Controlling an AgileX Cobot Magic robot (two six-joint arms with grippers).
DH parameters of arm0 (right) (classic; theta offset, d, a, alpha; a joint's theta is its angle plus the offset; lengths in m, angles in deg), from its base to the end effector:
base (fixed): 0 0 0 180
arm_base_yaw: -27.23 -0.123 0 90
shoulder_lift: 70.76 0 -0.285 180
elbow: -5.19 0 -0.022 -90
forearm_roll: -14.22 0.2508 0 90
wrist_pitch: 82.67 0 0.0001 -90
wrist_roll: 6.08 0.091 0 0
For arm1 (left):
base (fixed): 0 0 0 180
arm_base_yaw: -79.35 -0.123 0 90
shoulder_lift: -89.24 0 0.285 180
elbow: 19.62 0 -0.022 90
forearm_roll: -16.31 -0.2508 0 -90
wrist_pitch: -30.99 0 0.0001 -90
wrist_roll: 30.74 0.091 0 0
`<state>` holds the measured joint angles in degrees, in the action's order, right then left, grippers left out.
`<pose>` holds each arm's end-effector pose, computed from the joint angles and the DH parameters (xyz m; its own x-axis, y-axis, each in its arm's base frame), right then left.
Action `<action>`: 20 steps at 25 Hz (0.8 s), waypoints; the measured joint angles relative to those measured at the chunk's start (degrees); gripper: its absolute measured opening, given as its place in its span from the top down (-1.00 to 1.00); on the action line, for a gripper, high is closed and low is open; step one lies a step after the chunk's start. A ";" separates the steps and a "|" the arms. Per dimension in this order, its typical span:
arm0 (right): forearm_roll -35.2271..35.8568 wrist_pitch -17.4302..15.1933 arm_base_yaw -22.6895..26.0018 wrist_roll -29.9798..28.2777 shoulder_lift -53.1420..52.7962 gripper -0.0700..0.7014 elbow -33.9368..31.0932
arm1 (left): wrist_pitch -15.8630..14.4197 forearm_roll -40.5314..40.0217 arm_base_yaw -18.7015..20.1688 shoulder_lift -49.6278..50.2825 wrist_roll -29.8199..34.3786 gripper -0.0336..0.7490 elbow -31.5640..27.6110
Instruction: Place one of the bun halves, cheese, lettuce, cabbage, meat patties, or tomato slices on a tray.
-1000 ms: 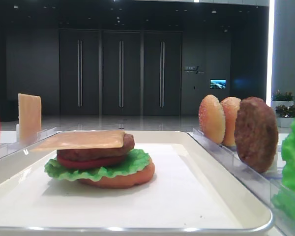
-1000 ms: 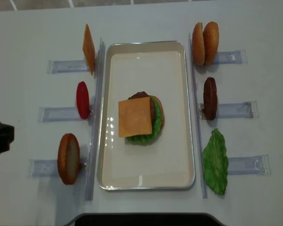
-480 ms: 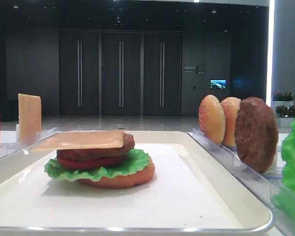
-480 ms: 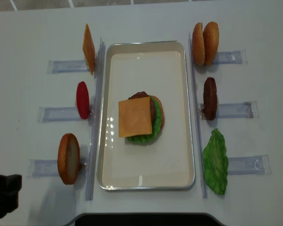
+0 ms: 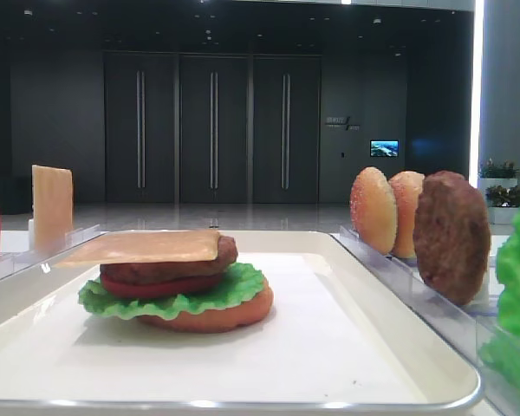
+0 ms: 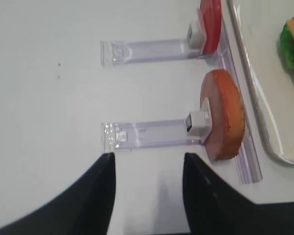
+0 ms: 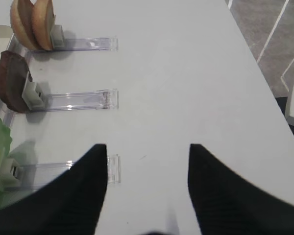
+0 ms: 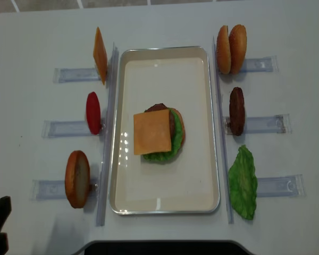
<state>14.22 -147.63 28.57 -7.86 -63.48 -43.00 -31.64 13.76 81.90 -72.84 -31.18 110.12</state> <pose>-0.0101 0.0002 0.2732 -0.5068 -0.0192 -0.8618 0.0076 0.9996 -0.0268 0.0224 0.0026 0.2649 -0.6524 0.0418 -0.7568 0.0229 0.9991 0.0355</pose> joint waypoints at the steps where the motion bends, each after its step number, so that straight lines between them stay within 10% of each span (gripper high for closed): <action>1: 0.00 0.00 0.00 0.00 0.00 -0.11 0.00 | -0.06 0.00 0.00 -2.28 0.00 0.04 0.00; 20: 0.00 0.00 0.00 0.00 0.00 -0.11 0.00 | -0.92 0.87 0.00 -10.99 0.44 0.05 0.00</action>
<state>14.22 -147.63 28.57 -7.86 -63.48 -43.00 -32.56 14.63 81.90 -83.84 -30.74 110.12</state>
